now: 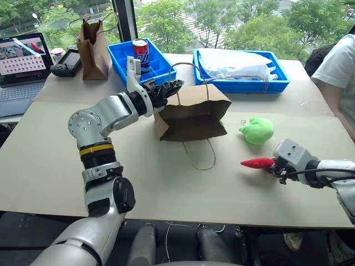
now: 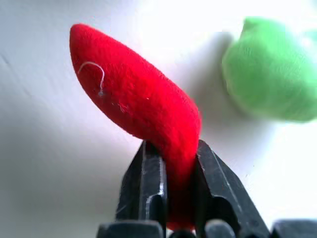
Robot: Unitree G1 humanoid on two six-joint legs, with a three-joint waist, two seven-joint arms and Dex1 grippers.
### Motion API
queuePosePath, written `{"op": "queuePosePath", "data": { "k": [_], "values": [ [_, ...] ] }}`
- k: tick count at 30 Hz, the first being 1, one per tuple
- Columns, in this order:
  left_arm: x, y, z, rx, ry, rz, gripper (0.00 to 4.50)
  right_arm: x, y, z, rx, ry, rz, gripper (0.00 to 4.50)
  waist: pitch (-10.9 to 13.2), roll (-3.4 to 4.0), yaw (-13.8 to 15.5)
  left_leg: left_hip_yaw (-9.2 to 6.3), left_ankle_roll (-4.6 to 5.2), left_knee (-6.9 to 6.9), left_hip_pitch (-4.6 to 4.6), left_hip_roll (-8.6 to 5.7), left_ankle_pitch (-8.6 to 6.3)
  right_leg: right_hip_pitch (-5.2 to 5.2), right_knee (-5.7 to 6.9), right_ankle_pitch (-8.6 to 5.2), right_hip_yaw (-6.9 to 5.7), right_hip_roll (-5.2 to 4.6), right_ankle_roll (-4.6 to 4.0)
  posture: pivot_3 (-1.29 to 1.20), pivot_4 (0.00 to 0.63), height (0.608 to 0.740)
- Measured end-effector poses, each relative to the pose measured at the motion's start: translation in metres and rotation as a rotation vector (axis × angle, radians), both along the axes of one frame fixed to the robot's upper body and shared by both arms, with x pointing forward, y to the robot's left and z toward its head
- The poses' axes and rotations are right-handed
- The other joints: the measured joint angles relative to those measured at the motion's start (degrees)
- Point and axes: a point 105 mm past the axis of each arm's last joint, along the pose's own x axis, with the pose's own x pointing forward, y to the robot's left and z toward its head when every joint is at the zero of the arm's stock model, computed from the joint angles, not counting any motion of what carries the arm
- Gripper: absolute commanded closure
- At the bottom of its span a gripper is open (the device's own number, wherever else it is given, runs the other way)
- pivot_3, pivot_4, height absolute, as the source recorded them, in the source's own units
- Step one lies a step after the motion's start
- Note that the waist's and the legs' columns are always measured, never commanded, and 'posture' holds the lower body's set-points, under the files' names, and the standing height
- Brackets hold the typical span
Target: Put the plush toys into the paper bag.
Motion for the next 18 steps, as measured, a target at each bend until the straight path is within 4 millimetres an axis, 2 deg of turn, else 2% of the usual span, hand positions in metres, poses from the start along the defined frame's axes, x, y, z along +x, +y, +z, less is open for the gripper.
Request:
{"op": "queuePosePath", "data": {
  "k": [2, 4, 6, 9, 13, 15, 18],
  "values": [
    [-0.003, -0.007, -0.001, 0.007, 0.006, -0.019, 4.50, -0.001, 0.023, 0.036, 0.018, -0.102, 0.086, 4.45, 0.00, -0.01, 0.17, -0.18, -0.01, 0.00, 0.00, 0.00, 0.00, 0.08, -0.06, 0.00, -0.19, 0.02, 0.00, 0.00, 0.150, 0.698],
    [-0.003, -0.005, -0.001, 0.003, 0.006, -0.006, 4.50, 0.001, 0.036, 0.045, 0.029, -0.129, 0.122, 4.45, 0.00, -0.01, 0.26, -0.19, -0.01, 0.00, -0.01, 0.00, 0.00, 0.09, -0.10, 0.00, -0.20, 0.01, 0.00, 0.00, 0.150, 0.698],
    [-0.002, -0.004, 0.000, 0.006, 0.005, 0.001, 4.50, 0.009, 0.063, 0.049, 0.079, -0.161, 0.178, 4.45, 0.01, -0.01, 0.10, -0.19, -0.04, 0.00, -0.02, -0.02, 0.03, 0.06, -0.08, 0.02, -0.18, 0.00, -0.04, 0.00, 0.150, 0.698],
    [-0.006, -0.015, 0.003, 0.006, -0.004, -0.038, 4.50, 0.016, 0.099, 0.039, 0.078, -0.166, 0.264, 4.45, 0.01, -0.01, 0.48, -0.24, -0.04, 0.00, -0.07, -0.04, 0.03, 0.06, -0.10, 0.02, -0.24, -0.02, -0.03, 0.00, 0.150, 0.698],
    [-0.007, -0.018, 0.012, 0.015, -0.032, -0.039, 4.50, 0.029, 0.117, 0.006, 0.033, -0.131, 0.284, 4.45, 0.01, -0.01, 0.96, -0.29, -0.06, 0.02, -0.25, -0.13, 0.04, -0.01, -0.15, 0.01, -0.24, -0.08, -0.02, 0.00, 0.150, 0.698],
    [-0.006, -0.014, 0.013, 0.021, -0.036, -0.024, 4.50, 0.041, 0.121, 0.005, -0.007, -0.167, 0.285, 4.45, 0.01, -0.01, 0.89, -0.31, -0.07, 0.02, -0.25, -0.11, 0.05, -0.05, -0.11, 0.01, -0.25, -0.08, -0.02, 0.00, 0.150, 0.698],
    [-0.010, -0.020, 0.010, 0.021, -0.040, -0.046, 4.50, 0.057, 0.134, 0.013, -0.057, -0.266, 0.315, 4.45, 0.01, -0.01, 0.68, -0.35, -0.10, 0.01, -0.22, -0.07, 0.07, -0.03, -0.09, 0.02, -0.28, -0.04, -0.03, 0.00, 0.150, 0.698]
  ]
}}
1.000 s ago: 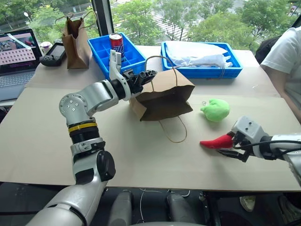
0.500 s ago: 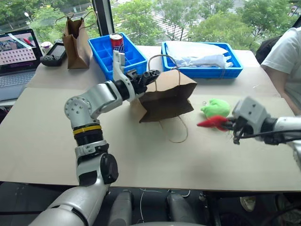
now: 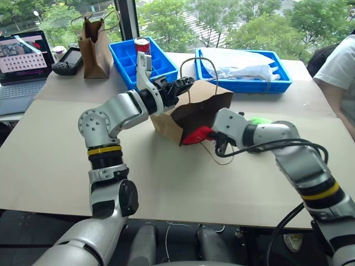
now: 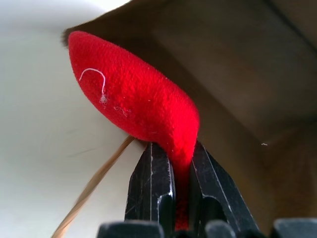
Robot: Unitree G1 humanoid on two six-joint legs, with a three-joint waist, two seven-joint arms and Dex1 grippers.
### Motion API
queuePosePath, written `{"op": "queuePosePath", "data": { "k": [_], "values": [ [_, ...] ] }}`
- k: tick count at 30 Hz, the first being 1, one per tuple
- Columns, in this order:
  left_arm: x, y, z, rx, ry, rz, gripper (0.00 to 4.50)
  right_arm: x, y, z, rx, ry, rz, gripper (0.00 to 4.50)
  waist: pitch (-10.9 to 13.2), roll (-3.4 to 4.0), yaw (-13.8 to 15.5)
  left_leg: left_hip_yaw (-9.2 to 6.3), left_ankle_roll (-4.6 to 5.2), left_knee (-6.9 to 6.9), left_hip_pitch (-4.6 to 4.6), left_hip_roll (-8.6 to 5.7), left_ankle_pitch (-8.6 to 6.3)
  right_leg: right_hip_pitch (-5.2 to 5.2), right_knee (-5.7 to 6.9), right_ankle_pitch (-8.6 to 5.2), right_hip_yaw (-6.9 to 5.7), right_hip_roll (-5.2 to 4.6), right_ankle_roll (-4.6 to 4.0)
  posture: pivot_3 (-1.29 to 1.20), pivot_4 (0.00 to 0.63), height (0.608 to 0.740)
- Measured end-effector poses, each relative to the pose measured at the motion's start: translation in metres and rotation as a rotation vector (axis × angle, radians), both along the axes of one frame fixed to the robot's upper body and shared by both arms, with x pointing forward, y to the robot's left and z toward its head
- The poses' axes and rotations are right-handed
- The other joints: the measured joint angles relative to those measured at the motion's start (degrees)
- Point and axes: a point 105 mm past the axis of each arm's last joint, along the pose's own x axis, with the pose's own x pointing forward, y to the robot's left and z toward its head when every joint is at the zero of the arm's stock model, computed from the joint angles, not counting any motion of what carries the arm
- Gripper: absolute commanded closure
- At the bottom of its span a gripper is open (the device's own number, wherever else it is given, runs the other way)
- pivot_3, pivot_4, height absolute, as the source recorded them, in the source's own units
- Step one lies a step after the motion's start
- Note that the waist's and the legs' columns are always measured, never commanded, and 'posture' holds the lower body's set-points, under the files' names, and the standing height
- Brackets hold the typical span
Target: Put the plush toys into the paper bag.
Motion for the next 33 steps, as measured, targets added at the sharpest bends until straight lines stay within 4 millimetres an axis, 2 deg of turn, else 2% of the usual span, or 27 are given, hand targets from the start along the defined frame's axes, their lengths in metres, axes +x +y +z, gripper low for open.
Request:
{"op": "queuePosePath", "data": {
  "k": [3, 8, 12, 14, 17, 21, 25, 28, 33],
  "values": [
    [-0.004, -0.007, -0.005, 0.008, 0.007, -0.023, 4.50, 0.012, 0.006, -0.005, -0.049, -0.056, 0.021, 4.45, 0.00, 0.00, -0.11, -0.02, -0.05, 0.00, -0.01, -0.01, 0.03, 0.01, 0.01, 0.00, -0.04, 0.00, 0.00, 0.00, 0.150, 0.698],
    [-0.005, -0.006, -0.002, -0.009, 0.004, -0.015, 4.50, 0.026, 0.003, -0.009, -0.096, -0.105, 0.029, 4.45, 0.00, 0.00, -0.16, -0.03, -0.06, 0.00, -0.01, -0.01, 0.03, 0.01, 0.03, 0.01, -0.05, -0.01, -0.01, 0.00, 0.150, 0.698],
    [-0.006, -0.007, 0.000, -0.012, -0.001, -0.009, 4.50, 0.032, 0.017, -0.007, -0.054, -0.158, 0.056, 4.45, 0.00, 0.00, -0.43, -0.08, -0.09, -0.01, 0.01, 0.02, 0.05, 0.01, 0.09, 0.01, -0.11, 0.01, -0.02, 0.00, 0.150, 0.698],
    [-0.007, -0.009, 0.001, -0.015, -0.001, -0.017, 4.50, 0.033, 0.029, -0.006, 0.050, -0.153, 0.052, 3.60, 0.00, 0.00, -0.50, -0.09, -0.13, -0.02, 0.01, 0.02, 0.08, -0.01, 0.16, 0.01, -0.11, 0.01, -0.02, 0.00, 0.150, 0.698],
    [-0.006, -0.007, 0.002, -0.019, -0.001, -0.006, 4.50, 0.030, 0.036, -0.012, 0.139, -0.114, 0.054, 2.70, 0.00, 0.00, -0.39, -0.10, -0.14, -0.01, 0.00, 0.00, 0.08, 0.00, 0.22, 0.01, -0.14, -0.01, -0.02, 0.00, 0.150, 0.698],
    [-0.004, 0.002, -0.002, -0.016, 0.009, 0.026, 4.50, 0.025, 0.028, -0.019, 0.228, -0.029, 0.015, 1.34, 0.00, 0.01, -0.16, -0.15, -0.14, 0.00, -0.01, -0.02, 0.09, 0.02, 0.25, 0.01, -0.20, -0.02, -0.02, 0.00, 0.150, 0.698],
    [-0.005, 0.004, -0.003, -0.013, 0.011, 0.024, 4.50, 0.012, 0.015, -0.005, 0.350, 0.042, -0.015, 0.04, 0.01, 0.02, -0.14, -0.22, -0.15, 0.00, -0.02, 0.00, 0.09, 0.02, 0.31, 0.01, -0.33, -0.02, -0.03, 0.00, 0.150, 0.698],
    [-0.005, 0.003, -0.004, -0.014, 0.012, 0.020, 4.50, 0.003, -0.004, 0.007, 0.399, 0.080, -0.057, 0.04, 0.01, 0.03, -0.13, -0.24, -0.14, 0.00, -0.01, 0.01, 0.09, 0.04, 0.31, 0.01, -0.37, -0.02, -0.03, 0.00, 0.150, 0.698],
    [-0.005, 0.006, -0.013, -0.009, 0.037, 0.029, 4.50, -0.010, -0.049, 0.017, 0.476, 0.169, -0.172, 0.04, 0.02, 0.03, -0.11, -0.23, -0.14, 0.00, 0.00, 0.01, 0.09, 0.04, 0.27, 0.00, -0.38, -0.02, -0.05, 0.00, 0.150, 0.698]
  ]
}}
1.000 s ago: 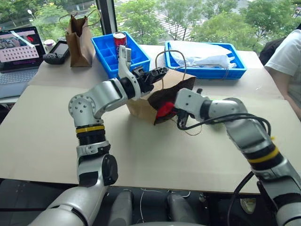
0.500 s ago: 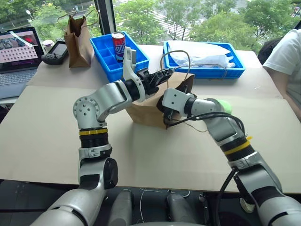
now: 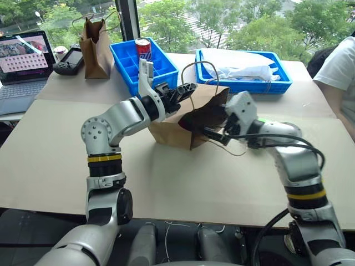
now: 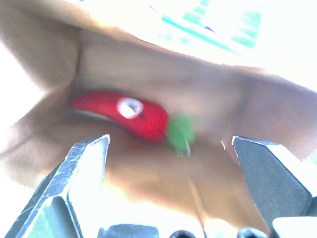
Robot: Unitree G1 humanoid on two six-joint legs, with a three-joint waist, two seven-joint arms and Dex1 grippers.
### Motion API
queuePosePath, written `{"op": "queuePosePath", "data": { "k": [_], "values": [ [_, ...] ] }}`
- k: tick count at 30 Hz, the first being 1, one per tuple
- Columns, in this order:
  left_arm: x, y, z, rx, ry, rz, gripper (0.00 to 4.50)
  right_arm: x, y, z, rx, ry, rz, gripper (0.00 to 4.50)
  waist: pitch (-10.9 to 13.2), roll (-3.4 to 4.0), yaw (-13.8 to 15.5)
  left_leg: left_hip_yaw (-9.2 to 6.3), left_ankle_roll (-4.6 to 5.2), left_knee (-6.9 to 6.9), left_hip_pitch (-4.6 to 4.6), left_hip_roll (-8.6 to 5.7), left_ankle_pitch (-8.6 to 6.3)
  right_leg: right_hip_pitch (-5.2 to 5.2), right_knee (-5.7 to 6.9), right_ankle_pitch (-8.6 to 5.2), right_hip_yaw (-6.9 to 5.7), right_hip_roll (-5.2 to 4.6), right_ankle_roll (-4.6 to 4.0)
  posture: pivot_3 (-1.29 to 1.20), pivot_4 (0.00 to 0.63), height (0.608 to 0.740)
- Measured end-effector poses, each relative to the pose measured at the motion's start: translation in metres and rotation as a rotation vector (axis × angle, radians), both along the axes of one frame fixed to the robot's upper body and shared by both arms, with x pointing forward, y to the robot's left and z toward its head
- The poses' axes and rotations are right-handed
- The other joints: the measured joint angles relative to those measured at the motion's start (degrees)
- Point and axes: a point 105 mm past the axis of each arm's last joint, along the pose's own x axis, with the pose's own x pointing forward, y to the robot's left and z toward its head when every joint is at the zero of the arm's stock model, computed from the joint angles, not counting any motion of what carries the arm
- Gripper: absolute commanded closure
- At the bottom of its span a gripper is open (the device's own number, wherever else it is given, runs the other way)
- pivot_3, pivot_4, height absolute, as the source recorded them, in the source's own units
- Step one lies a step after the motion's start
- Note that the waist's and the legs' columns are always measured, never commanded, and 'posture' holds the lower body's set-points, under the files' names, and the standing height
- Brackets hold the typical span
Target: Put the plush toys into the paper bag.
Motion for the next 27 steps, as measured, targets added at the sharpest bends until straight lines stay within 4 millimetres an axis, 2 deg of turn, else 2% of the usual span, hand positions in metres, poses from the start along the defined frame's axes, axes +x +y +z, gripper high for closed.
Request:
{"op": "queuePosePath", "data": {
  "k": [3, 7, 8, 10, 13, 14, 15, 22, 25, 27],
  "values": [
    [-0.002, -0.004, -0.001, 0.003, 0.002, -0.018, 4.50, 0.002, -0.037, 0.013, -0.048, -0.011, -0.114, 0.04, 0.00, 0.00, -0.06, 0.02, 0.01, 0.00, 0.01, 0.00, 0.01, 0.01, -0.01, -0.01, 0.01, 0.00, -0.02, 0.00, 0.150, 0.698],
    [-0.004, -0.006, -0.001, 0.012, -0.002, -0.028, 4.50, 0.029, -0.112, 0.013, -0.051, 0.012, -0.458, 0.04, 0.00, 0.00, -0.18, 0.07, 0.03, 0.00, 0.04, 0.00, 0.03, 0.03, -0.03, -0.01, 0.03, 0.00, -0.05, 0.00, 0.150, 0.698],
    [-0.004, -0.007, -0.002, 0.012, -0.002, -0.033, 4.50, 0.033, -0.122, 0.007, -0.028, 0.036, -0.509, 0.04, 0.00, 0.00, -0.23, 0.06, 0.03, 0.00, 0.04, 0.02, 0.03, 0.02, -0.03, -0.03, 0.03, 0.02, -0.07, 0.00, 0.150, 0.698],
    [-0.005, -0.010, -0.002, 0.012, -0.001, -0.040, 4.50, 0.044, -0.126, -0.012, 0.072, 0.107, -0.559, 0.04, 0.00, 0.00, -0.63, 0.07, 0.04, -0.03, 0.05, 0.04, 0.02, 0.00, -0.02, -0.03, 0.07, 0.06, -0.09, 0.00, 0.150, 0.698],
    [-0.007, -0.016, -0.003, 0.015, 0.002, -0.060, 4.50, 0.052, -0.125, -0.065, 0.120, 0.262, -0.609, 0.04, 0.04, 0.08, -0.43, 0.07, 0.03, -0.03, 0.02, -0.01, 0.03, -0.02, 0.00, -0.04, 0.06, 0.02, -0.09, 0.00, 0.150, 0.698],
    [-0.007, -0.016, -0.003, 0.013, 0.002, -0.058, 4.50, 0.051, -0.128, -0.079, 0.106, 0.291, -0.628, 0.54, 0.07, 0.15, -0.33, 0.10, 0.03, -0.02, 0.00, -0.03, 0.03, -0.02, -0.01, -0.04, 0.08, 0.00, -0.08, 0.00, 0.150, 0.698],
    [-0.006, -0.014, -0.003, 0.009, 0.001, -0.046, 4.50, 0.052, -0.131, -0.087, 0.105, 0.297, -0.648, 0.72, 0.06, 0.19, -0.25, 0.12, 0.03, -0.01, 0.00, -0.04, 0.03, -0.02, -0.01, -0.04, 0.09, -0.02, -0.08, 0.00, 0.150, 0.698],
    [-0.006, -0.010, -0.002, 0.006, -0.007, -0.028, 4.50, 0.050, -0.133, -0.083, 0.098, 0.252, -0.640, 3.02, 0.06, 0.19, -0.19, 0.08, 0.01, 0.01, 0.02, -0.03, 0.04, 0.04, -0.01, -0.04, 0.06, 0.00, -0.07, 0.00, 0.150, 0.698],
    [-0.006, -0.010, -0.002, 0.010, -0.009, -0.028, 4.50, 0.041, -0.132, -0.069, -0.007, 0.193, -0.571, 3.98, 0.08, 0.22, -0.17, 0.09, 0.01, 0.01, -0.01, -0.04, 0.04, 0.01, -0.03, -0.05, 0.07, 0.00, -0.06, 0.00, 0.150, 0.698],
    [-0.006, -0.011, -0.002, 0.011, -0.009, -0.031, 4.50, 0.037, -0.129, -0.044, -0.058, 0.120, -0.512, 4.46, 0.12, 0.30, -0.16, 0.09, 0.01, 0.01, -0.01, -0.03, 0.04, 0.00, -0.03, -0.05, 0.07, 0.00, -0.06, 0.00, 0.150, 0.698]
  ]
}}
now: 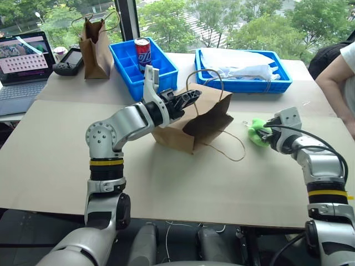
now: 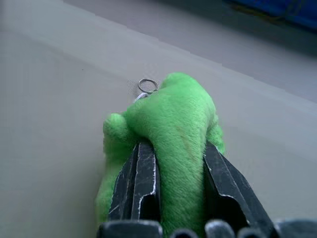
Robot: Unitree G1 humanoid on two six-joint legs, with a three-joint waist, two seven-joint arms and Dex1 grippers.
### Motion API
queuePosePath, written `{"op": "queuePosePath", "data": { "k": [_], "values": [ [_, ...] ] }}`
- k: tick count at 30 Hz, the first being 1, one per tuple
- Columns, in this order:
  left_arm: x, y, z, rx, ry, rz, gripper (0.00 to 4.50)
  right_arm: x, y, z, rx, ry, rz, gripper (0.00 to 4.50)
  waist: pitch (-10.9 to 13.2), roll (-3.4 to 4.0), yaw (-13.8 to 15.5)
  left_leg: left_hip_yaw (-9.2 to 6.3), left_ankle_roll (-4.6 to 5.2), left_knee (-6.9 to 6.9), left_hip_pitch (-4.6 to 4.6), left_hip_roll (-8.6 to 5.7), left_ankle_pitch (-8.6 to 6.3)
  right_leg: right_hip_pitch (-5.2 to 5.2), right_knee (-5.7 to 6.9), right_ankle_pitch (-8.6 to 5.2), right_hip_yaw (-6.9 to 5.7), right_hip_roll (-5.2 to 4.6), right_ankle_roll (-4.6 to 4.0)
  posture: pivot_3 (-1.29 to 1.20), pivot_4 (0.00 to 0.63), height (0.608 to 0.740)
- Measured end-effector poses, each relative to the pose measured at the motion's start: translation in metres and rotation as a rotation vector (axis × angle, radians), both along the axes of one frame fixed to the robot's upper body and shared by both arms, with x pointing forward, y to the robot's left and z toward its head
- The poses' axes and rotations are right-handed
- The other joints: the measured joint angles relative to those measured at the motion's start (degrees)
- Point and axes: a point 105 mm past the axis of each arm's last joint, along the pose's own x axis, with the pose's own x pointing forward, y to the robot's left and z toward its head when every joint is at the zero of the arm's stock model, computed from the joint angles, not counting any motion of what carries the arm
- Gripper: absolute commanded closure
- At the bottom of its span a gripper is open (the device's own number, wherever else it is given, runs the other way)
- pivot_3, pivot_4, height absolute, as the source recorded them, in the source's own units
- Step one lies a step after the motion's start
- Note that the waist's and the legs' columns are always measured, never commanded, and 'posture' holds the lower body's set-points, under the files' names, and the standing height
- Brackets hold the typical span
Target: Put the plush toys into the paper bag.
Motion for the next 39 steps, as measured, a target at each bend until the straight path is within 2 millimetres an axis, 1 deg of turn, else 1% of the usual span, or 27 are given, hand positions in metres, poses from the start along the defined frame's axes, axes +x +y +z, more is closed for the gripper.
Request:
{"op": "queuePosePath", "data": {
  "k": [2, 3, 4, 5, 6, 7, 9, 11, 13, 14, 16, 19, 23, 25, 27, 28, 29, 30, 31, 32, 34, 35, 38, 39],
  "values": [
    [0.000, -0.001, 0.000, 0.000, -0.001, -0.006, 4.50, -0.007, 0.012, 0.032, -0.039, -0.066, 0.095, 4.50, 0.00, 0.01, -0.22, -0.02, 0.00, -0.01, 0.02, 0.03, 0.00, 0.00, 0.00, 0.00, -0.01, 0.04, 0.00, 0.00, 0.150, 0.698],
    [-0.001, -0.002, 0.000, 0.000, -0.002, -0.011, 4.50, -0.013, 0.022, 0.048, -0.046, -0.084, 0.163, 4.50, 0.00, 0.02, -0.34, -0.03, 0.00, -0.03, 0.04, 0.04, 0.00, 0.01, 0.00, 0.00, -0.01, 0.05, 0.00, 0.00, 0.150, 0.698],
    [-0.001, -0.002, 0.000, -0.002, -0.002, -0.012, 4.50, -0.017, 0.030, 0.057, -0.045, -0.092, 0.202, 4.50, 0.00, 0.02, -0.41, -0.04, 0.00, -0.03, 0.04, 0.06, 0.00, 0.01, 0.00, 0.00, -0.01, 0.08, 0.00, 0.00, 0.150, 0.698],
    [-0.001, -0.003, -0.001, -0.004, -0.001, -0.017, 4.50, -0.023, 0.043, 0.068, -0.036, -0.096, 0.264, 4.50, 0.00, 0.02, -0.46, -0.05, 0.00, -0.02, 0.05, 0.07, 0.00, 0.02, 0.00, 0.00, -0.02, 0.08, 0.00, 0.00, 0.150, 0.698],
    [-0.001, -0.004, -0.002, -0.004, 0.003, -0.021, 4.50, -0.029, 0.054, 0.074, -0.033, -0.093, 0.316, 4.50, 0.00, 0.01, -0.38, -0.06, 0.00, -0.02, 0.05, 0.06, 0.00, 0.03, 0.00, 0.00, -0.03, 0.08, 0.00, 0.00, 0.150, 0.698],
    [0.000, -0.004, -0.002, -0.005, 0.005, -0.023, 4.50, -0.035, 0.066, 0.077, -0.037, -0.077, 0.368, 4.50, 0.00, 0.01, -0.28, -0.09, 0.00, -0.02, 0.04, 0.06, 0.00, 0.04, -0.02, 0.00, -0.06, 0.07, 0.00, 0.00, 0.150, 0.698],
    [0.000, -0.004, -0.003, -0.006, 0.005, -0.025, 4.50, -0.042, 0.083, 0.073, -0.030, -0.029, 0.432, 4.50, 0.00, 0.01, -0.11, -0.07, 0.00, -0.02, 0.02, 0.04, 0.00, 0.05, -0.06, 0.00, -0.05, 0.04, 0.00, 0.00, 0.150, 0.698],
    [0.000, -0.005, -0.002, -0.008, 0.003, -0.028, 4.50, -0.049, 0.103, 0.061, -0.003, 0.038, 0.493, 4.50, 0.00, 0.01, -0.03, -0.08, 0.00, -0.02, 0.00, 0.04, 0.00, 0.05, -0.10, 0.00, -0.06, 0.04, 0.00, 0.00, 0.150, 0.698],
    [0.000, -0.005, -0.002, -0.008, 0.002, -0.029, 4.50, -0.050, 0.118, 0.053, 0.028, 0.072, 0.527, 4.50, 0.00, 0.01, -0.01, -0.08, 0.00, -0.02, -0.01, 0.04, 0.00, 0.04, -0.10, 0.00, -0.06, 0.03, 0.00, 0.00, 0.150, 0.698],
    [0.000, -0.006, -0.001, -0.008, 0.001, -0.032, 4.50, -0.051, 0.130, 0.050, 0.044, 0.085, 0.550, 4.50, 0.00, 0.02, -0.02, -0.07, 0.00, -0.02, -0.01, 0.04, 0.00, 0.02, -0.09, 0.00, -0.05, 0.03, -0.01, 0.00, 0.150, 0.698],
    [0.000, -0.007, 0.000, -0.007, -0.003, -0.036, 4.50, -0.049, 0.146, 0.048, 0.066, 0.087, 0.580, 4.50, 0.00, 0.02, -0.08, -0.09, 0.00, -0.02, -0.01, 0.05, 0.00, 0.01, -0.09, 0.00, -0.06, 0.04, -0.01, 0.00, 0.150, 0.698],
    [0.000, -0.007, 0.001, -0.007, -0.006, -0.036, 4.50, -0.045, 0.164, 0.042, 0.092, 0.095, 0.609, 4.50, 0.00, 0.01, -0.05, -0.09, 0.00, -0.02, -0.01, 0.04, 0.00, 0.02, -0.09, 0.00, -0.08, 0.04, -0.01, 0.00, 0.150, 0.698],
    [0.000, -0.007, 0.001, -0.008, -0.006, -0.035, 4.50, -0.034, 0.176, 0.033, 0.123, 0.095, 0.613, 4.50, 0.00, 0.01, 0.04, -0.10, 0.00, -0.02, -0.02, 0.04, 0.00, 0.02, -0.09, 0.00, -0.10, 0.03, -0.01, 0.00, 0.150, 0.698],
    [0.000, -0.007, 0.001, -0.008, -0.005, -0.034, 4.50, -0.024, 0.189, 0.030, 0.194, 0.071, 0.605, 4.50, 0.00, 0.01, -0.03, -0.09, 0.00, -0.03, -0.02, 0.05, 0.00, 0.00, -0.08, 0.01, -0.09, 0.03, -0.01, 0.00, 0.150, 0.698],
    [0.000, -0.007, 0.001, -0.007, -0.004, -0.035, 4.50, -0.021, 0.198, 0.030, 0.247, 0.059, 0.609, 4.50, 0.00, 0.02, -0.05, -0.10, 0.00, -0.03, -0.02, 0.06, 0.00, -0.01, -0.05, 0.01, -0.10, 0.04, -0.01, 0.00, 0.150, 0.698],
    [0.000, -0.007, 0.001, -0.006, -0.004, -0.034, 4.50, -0.020, 0.202, 0.031, 0.277, 0.049, 0.610, 3.50, 0.00, 0.02, -0.06, -0.11, 0.00, -0.03, -0.02, 0.06, 0.00, -0.02, -0.04, 0.01, -0.10, 0.04, -0.01, 0.00, 0.150, 0.698],
    [0.000, -0.007, 0.001, -0.006, -0.004, -0.034, 4.50, -0.019, 0.204, 0.031, 0.288, 0.044, 0.611, 3.33, 0.00, 0.02, -0.06, -0.11, 0.00, -0.03, -0.02, 0.05, 0.00, -0.02, -0.02, 0.01, -0.10, 0.04, -0.01, 0.00, 0.150, 0.698],
    [0.000, -0.007, 0.001, -0.005, -0.004, -0.033, 4.50, -0.018, 0.205, 0.031, 0.294, 0.040, 0.609, 3.02, 0.00, 0.02, -0.06, -0.11, 0.00, -0.03, -0.02, 0.05, 0.00, -0.02, -0.01, 0.01, -0.10, 0.04, -0.01, 0.00, 0.150, 0.698],
    [0.000, -0.007, 0.001, -0.004, -0.004, -0.032, 4.50, -0.018, 0.205, 0.031, 0.301, 0.032, 0.606, 2.52, 0.00, 0.02, -0.01, -0.11, 0.00, -0.03, -0.02, 0.05, 0.00, -0.02, -0.01, 0.01, -0.11, 0.04, -0.01, 0.00, 0.150, 0.698],
    [0.000, -0.006, 0.001, -0.004, -0.005, -0.030, 4.50, -0.017, 0.205, 0.031, 0.312, 0.027, 0.602, 2.35, 0.00, 0.02, 0.03, -0.11, 0.00, -0.03, -0.02, 0.05, 0.00, -0.02, -0.01, 0.01, -0.11, 0.04, -0.01, 0.00, 0.150, 0.698],
    [0.000, -0.006, 0.001, -0.004, -0.005, -0.030, 4.50, -0.017, 0.206, 0.031, 0.332, 0.021, 0.596, 1.55, 0.00, 0.02, 0.02, -0.11, 0.00, -0.03, -0.02, 0.05, 0.00, -0.01, -0.01, 0.01, -0.11, 0.04, -0.01, 0.00, 0.150, 0.698],
    [0.000, -0.006, 0.001, -0.004, -0.005, -0.030, 4.50, -0.017, 0.205, 0.030, 0.340, 0.022, 0.589, 1.24, 0.00, 0.02, -0.01, -0.12, 0.00, -0.03, -0.02, 0.05, 0.00, -0.01, -0.01, 0.01, -0.11, 0.04, -0.01, 0.00, 0.150, 0.698],
    [0.000, -0.007, 0.001, -0.004, -0.006, -0.031, 4.50, -0.018, 0.199, 0.026, 0.353, 0.032, 0.571, 0.21, 0.00, 0.02, 0.00, -0.12, 0.00, -0.03, -0.02, 0.05, 0.00, -0.02, -0.01, 0.01, -0.12, 0.04, -0.01, 0.00, 0.150, 0.698],
    [0.000, -0.007, 0.002, -0.005, -0.007, -0.032, 4.50, -0.020, 0.194, 0.025, 0.355, 0.038, 0.563, 0.04, 0.00, 0.02, 0.08, -0.12, 0.00, -0.04, -0.03, 0.04, 0.00, -0.01, -0.02, 0.01, -0.12, 0.03, -0.01, 0.00, 0.150, 0.698]
  ]
}}
